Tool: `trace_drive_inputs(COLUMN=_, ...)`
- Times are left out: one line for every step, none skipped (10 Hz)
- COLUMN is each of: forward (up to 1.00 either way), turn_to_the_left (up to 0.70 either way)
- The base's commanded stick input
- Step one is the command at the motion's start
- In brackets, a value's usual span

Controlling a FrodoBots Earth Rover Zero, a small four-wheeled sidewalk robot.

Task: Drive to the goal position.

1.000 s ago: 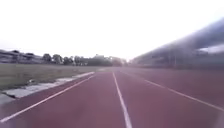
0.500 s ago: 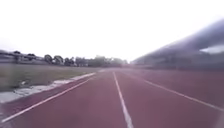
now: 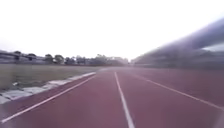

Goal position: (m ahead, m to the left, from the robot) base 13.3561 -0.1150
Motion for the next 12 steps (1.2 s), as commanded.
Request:
trace_drive_inputs(forward=0.70, turn_to_the_left=0.00)
trace_drive_inputs(forward=0.70, turn_to_the_left=-0.02)
trace_drive_inputs(forward=0.70, turn_to_the_left=-0.28)
trace_drive_inputs(forward=0.70, turn_to_the_left=-0.28)
trace_drive_inputs(forward=0.70, turn_to_the_left=-0.20)
trace_drive_inputs(forward=0.70, turn_to_the_left=-0.04)
trace_drive_inputs(forward=0.70, turn_to_the_left=0.00)
trace_drive_inputs(forward=0.70, turn_to_the_left=0.00)
trace_drive_inputs(forward=0.70, turn_to_the_left=0.00)
trace_drive_inputs(forward=0.70, turn_to_the_left=0.00)
trace_drive_inputs(forward=0.70, turn_to_the_left=0.00)
trace_drive_inputs(forward=0.70, turn_to_the_left=0.00)
